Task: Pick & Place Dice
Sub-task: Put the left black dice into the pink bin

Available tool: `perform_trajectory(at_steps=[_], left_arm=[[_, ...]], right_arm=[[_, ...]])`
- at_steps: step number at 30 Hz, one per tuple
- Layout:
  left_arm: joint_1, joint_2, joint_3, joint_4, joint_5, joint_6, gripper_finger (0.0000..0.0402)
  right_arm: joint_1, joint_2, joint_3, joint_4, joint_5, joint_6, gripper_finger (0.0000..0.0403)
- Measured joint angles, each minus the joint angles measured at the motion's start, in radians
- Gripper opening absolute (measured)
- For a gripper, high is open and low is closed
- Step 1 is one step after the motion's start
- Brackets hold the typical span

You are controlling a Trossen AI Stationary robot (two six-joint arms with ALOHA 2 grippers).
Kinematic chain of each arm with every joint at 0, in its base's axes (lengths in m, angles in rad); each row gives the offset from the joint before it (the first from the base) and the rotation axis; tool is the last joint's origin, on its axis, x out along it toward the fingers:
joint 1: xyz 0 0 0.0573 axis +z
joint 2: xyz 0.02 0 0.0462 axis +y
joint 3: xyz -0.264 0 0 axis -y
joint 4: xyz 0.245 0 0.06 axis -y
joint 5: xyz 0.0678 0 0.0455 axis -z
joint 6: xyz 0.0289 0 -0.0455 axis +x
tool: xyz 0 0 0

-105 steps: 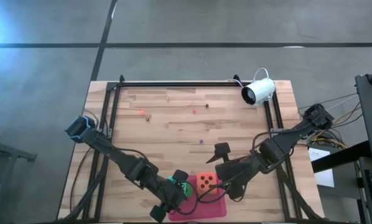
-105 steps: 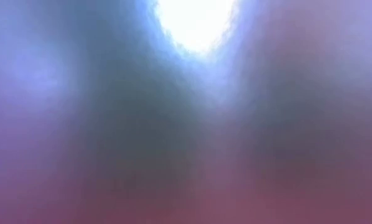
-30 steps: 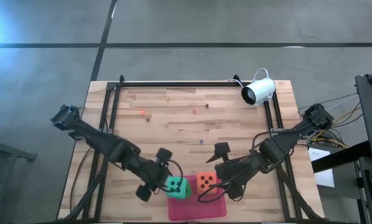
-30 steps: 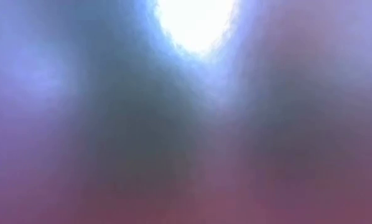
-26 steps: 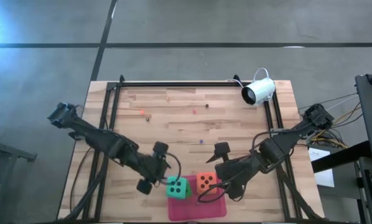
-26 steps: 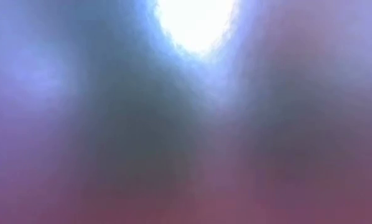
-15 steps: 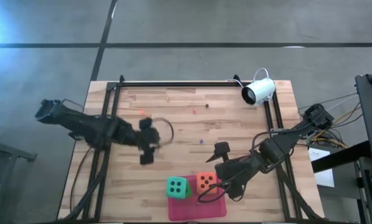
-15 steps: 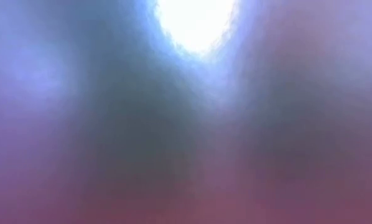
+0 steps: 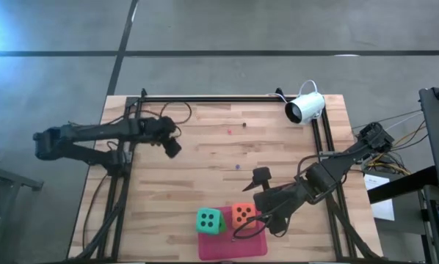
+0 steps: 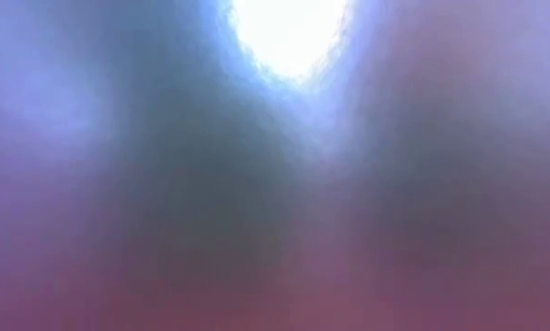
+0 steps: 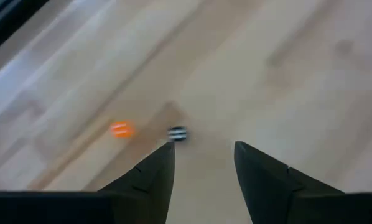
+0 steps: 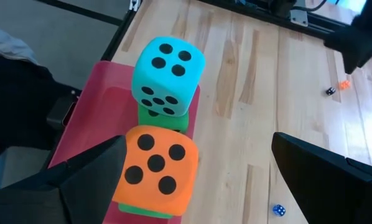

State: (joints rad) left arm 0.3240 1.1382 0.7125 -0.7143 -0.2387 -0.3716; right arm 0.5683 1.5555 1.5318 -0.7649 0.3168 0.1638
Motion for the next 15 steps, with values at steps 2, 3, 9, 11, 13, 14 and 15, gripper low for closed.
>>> perform_trajectory(at_steps=[2, 3, 9, 11, 13, 14, 15], left_arm=[[0.053, 0.02, -0.005, 0.007, -0.001, 0.004, 0.0173], [0.074, 0.032, -0.007, 0.012, -0.001, 0.005, 0.0175], [0.12, 0.119, -0.007, 0.09, 0.013, 0.077, 0.0184], [0.12, 0.152, -0.007, 0.113, 0.022, 0.088, 0.0187], [0.123, 0.183, -0.006, 0.115, 0.022, 0.091, 0.019], [0.125, 0.195, -0.006, 0.113, 0.023, 0.092, 0.0191], [0.128, 0.204, -0.006, 0.112, 0.022, 0.092, 0.0193]], right_arm=[[0.0, 0.0, 0.0, 0.001, 0.0, 0.0, 0.04], [0.0, 0.0, 0.0, 0.002, 0.0, 0.0, 0.04], [0.0, 0.0, 0.0, 0.01, 0.0, -0.022, 0.04], [0.0, 0.0, 0.0, 0.017, 0.0, -0.026, 0.04], [0.001, 0.0, 0.0, 0.02, 0.0, -0.027, 0.04], [0.001, 0.0, 0.0, 0.02, 0.0, -0.027, 0.04], [0.001, 0.0, 0.0, 0.02, 0.0, -0.026, 0.04]])
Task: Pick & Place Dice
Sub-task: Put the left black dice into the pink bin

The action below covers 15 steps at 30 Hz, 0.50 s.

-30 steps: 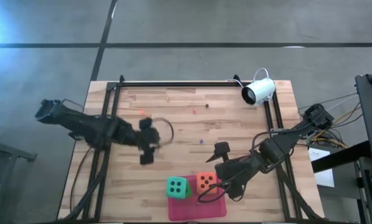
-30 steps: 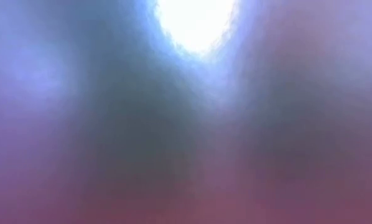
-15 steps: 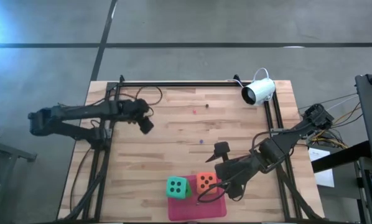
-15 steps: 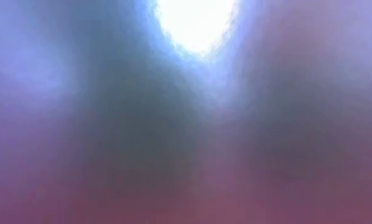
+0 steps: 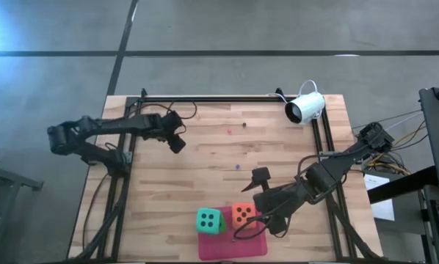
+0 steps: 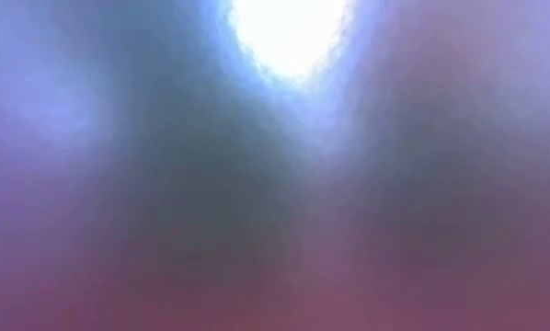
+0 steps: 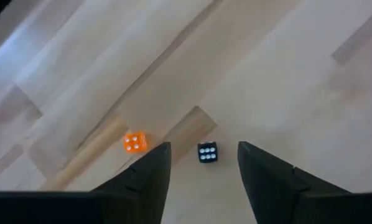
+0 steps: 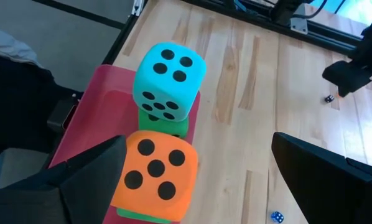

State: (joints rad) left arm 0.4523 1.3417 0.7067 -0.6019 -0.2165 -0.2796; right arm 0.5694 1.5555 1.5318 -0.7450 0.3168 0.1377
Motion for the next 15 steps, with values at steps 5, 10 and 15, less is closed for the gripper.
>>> perform_trajectory(at_steps=[5, 10, 15], left_arm=[[0.003, 0.04, 0.0, 0.007, 0.001, 0.002, 0.0198], [0.006, 0.072, -0.008, 0.046, 0.002, 0.011, 0.0194], [0.022, 0.093, -0.009, 0.049, 0.008, 0.019, 0.0183]], right_arm=[[0.0, 0.0, 0.0, 0.0, 0.0, 0.009, 0.04], [0.0, 0.0, 0.0, 0.0, -0.001, 0.016, 0.04], [0.0, 0.0, 0.0, 0.001, -0.001, 0.019, 0.04]])
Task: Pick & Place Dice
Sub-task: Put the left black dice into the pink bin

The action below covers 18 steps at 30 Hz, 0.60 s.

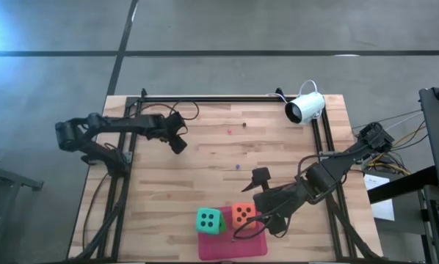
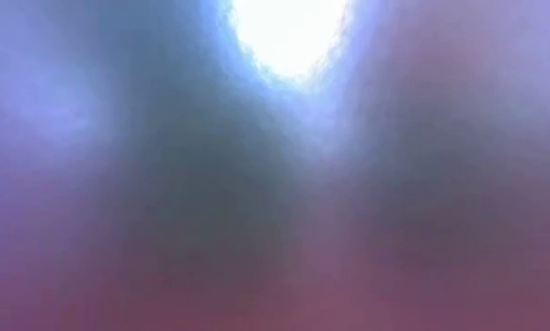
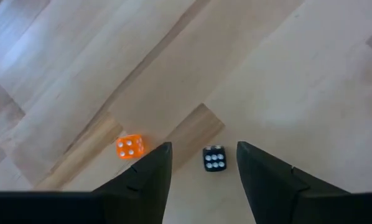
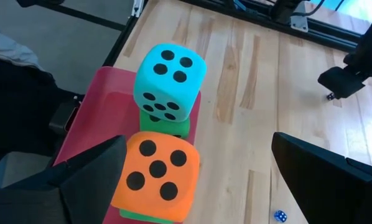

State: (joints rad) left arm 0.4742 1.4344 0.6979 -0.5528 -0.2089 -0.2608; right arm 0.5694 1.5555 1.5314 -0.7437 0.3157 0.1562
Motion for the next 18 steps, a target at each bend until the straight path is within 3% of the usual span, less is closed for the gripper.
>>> perform_trajectory(at_steps=[18], left_arm=[[0.036, 0.004, -0.084, 0.107, 0.072, 0.003, 0.0155]], right_arm=[[0.0, 0.0, 0.0, 0.001, -0.001, 0.001, 0.04]])
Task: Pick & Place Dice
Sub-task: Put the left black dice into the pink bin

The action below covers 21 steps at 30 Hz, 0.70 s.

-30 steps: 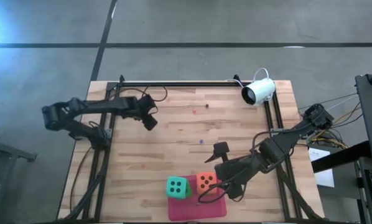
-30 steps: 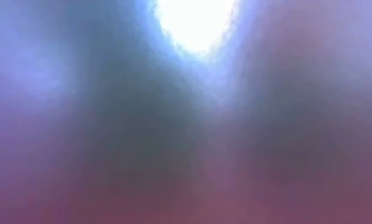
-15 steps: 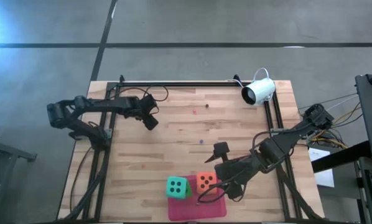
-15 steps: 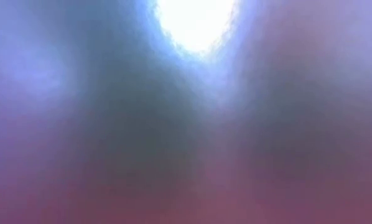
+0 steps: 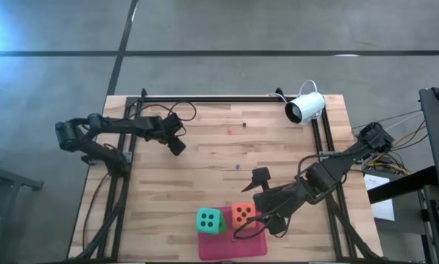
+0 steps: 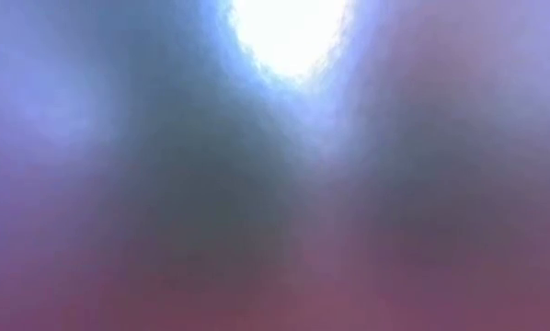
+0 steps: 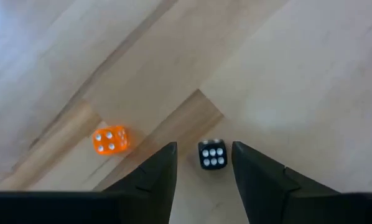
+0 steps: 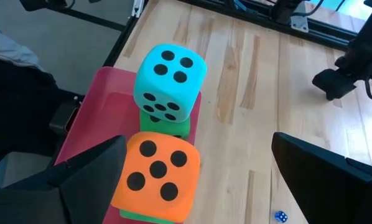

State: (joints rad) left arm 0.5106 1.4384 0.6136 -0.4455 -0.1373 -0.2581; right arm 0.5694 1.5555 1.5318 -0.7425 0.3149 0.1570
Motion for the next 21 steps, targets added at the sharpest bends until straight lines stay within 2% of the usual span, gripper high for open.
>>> perform_trajectory(at_steps=[21], left_arm=[[0.0, 0.0, -0.018, 0.045, 0.0, -0.001, 0.0119]], right_arm=[[0.0, 0.0, 0.0, 0.001, 0.0, 0.0, 0.04]])
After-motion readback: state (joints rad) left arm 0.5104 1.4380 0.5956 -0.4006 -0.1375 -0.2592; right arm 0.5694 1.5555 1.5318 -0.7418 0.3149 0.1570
